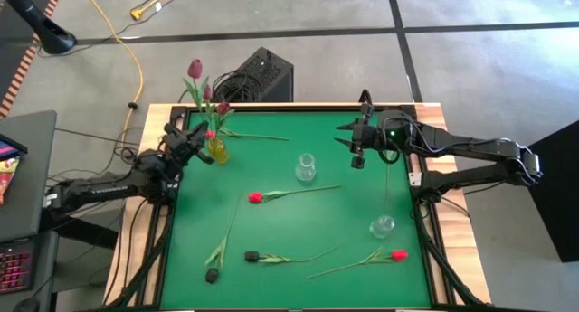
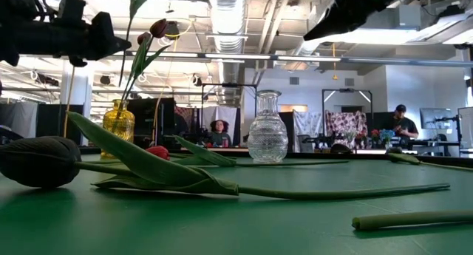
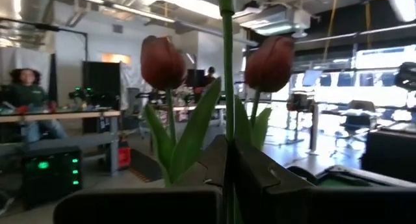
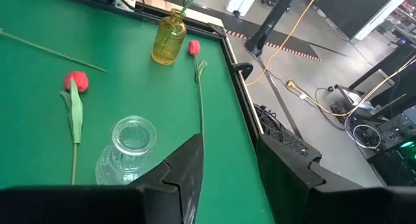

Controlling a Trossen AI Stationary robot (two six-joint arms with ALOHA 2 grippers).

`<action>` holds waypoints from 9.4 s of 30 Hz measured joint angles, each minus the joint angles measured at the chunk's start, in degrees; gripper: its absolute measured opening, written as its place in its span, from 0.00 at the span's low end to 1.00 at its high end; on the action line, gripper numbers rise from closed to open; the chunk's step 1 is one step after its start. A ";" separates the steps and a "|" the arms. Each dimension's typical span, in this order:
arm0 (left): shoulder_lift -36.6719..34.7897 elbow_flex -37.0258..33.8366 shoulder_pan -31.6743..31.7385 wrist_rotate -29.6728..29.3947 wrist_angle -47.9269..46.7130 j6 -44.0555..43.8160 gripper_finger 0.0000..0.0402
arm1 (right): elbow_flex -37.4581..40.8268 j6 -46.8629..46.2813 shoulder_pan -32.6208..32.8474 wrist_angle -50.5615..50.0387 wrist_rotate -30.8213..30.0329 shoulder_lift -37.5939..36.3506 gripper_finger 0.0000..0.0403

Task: Sort flowers into vase by color
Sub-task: Put the dark red flower into the yellow vase, then put the bottom middle black flower into the left transparent vase

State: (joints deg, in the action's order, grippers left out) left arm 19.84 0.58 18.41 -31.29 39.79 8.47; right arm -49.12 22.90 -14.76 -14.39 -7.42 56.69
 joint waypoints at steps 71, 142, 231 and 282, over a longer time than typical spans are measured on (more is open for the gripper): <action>7.13 -0.20 10.19 7.02 -5.61 -3.12 0.15 | 0.00 -0.48 0.00 -0.58 0.02 0.00 0.42; 9.78 30.11 -1.52 52.21 -76.08 -22.03 0.15 | -0.09 -15.31 16.79 -4.69 13.73 12.68 0.42; 30.16 28.89 -38.55 48.24 -58.19 -13.33 0.07 | -36.50 -41.10 43.49 -13.93 -5.53 56.99 0.04; 72.68 44.19 -32.17 25.50 14.09 5.68 0.53 | 1.51 -27.52 30.45 51.06 1.68 26.08 0.04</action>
State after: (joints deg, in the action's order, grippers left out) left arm 92.51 44.77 -13.76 -5.78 53.88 14.15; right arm -47.62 -4.62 15.69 36.66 -5.74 82.76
